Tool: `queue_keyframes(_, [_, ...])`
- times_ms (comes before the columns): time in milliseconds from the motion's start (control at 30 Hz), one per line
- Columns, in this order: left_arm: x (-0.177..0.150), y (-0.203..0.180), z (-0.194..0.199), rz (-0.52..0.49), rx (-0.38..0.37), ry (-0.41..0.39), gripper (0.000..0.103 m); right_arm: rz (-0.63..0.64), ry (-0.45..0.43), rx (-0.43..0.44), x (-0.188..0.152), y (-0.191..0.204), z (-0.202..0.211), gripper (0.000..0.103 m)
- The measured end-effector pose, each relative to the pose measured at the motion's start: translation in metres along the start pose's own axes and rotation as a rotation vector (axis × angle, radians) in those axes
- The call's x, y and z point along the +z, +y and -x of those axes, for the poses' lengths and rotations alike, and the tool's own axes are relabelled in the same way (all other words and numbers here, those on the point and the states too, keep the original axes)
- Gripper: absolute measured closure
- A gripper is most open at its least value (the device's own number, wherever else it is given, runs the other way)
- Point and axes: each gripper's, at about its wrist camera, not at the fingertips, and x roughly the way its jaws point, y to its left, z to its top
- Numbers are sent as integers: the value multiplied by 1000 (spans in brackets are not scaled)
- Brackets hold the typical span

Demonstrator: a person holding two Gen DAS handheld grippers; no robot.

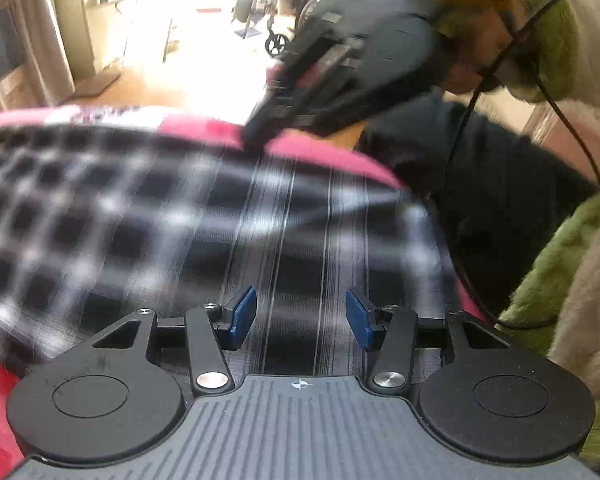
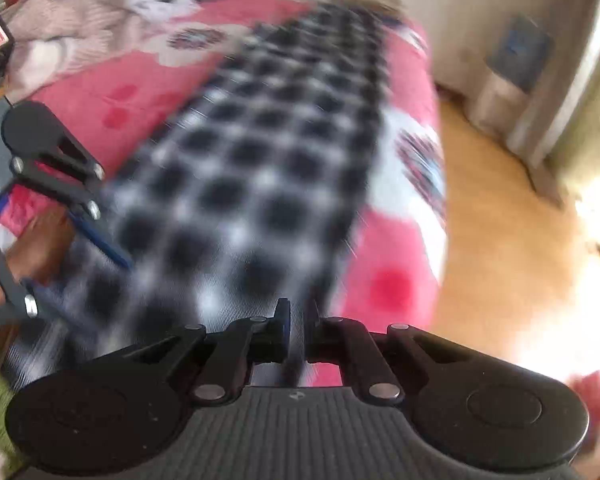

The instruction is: Fold clothes

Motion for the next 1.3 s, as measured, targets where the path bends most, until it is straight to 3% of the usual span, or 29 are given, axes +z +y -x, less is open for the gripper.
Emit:
queue_keyframes(167, [-13,-19,-15,-34,-31,19,52,85,106,-79,-11,10,-66,97])
queue_keyframes(300, [-15,-18,-14,-15,-82,17,51,24,154,-68,-7,-9,-51,97])
queue_keyframes(433, [-12,-9,-19,52,-137,6,48,-24,39,-48,28,-19,-58,97])
queue_keyframes(533, [-11,-5,-21,83,-165,-2,48,-81,-47,34,52,-26,-82,97])
queue_keyframes(633, [-19,-8,-7,94,-178,-7,48,-178,-9,74,37,-47,-110,97])
queue_keyframes(700, [-22,-5,-6,109,-192,-12,48,-268,-29,93,17,-65,-101,99])
queue_keyframes(767, [-25,-1,-6,133,-210,-19,48,-318,-4,42,11,-75,-88,97])
queue_keyframes(867, [-27,10,-6,190,-250,-29,48,-280,19,-72,11,-79,-79,96])
queue_keyframes(933, [-29,16,-4,228,-250,-30,48,-267,-19,-84,23,-80,-73,96])
queue_keyframes(1033, [-33,32,11,287,-200,-44,48,-243,-122,-47,57,-73,-69,96])
queue_keyframes(1133, [-40,55,30,362,-122,-71,48,-193,-199,45,96,-62,-78,95])
queue_keyframes(1233, [-51,91,52,498,-27,-116,48,-125,-216,156,136,-44,-94,94])
queue_keyframes(1300, [-60,118,65,606,42,-156,48,-76,-217,207,158,-28,-105,88])
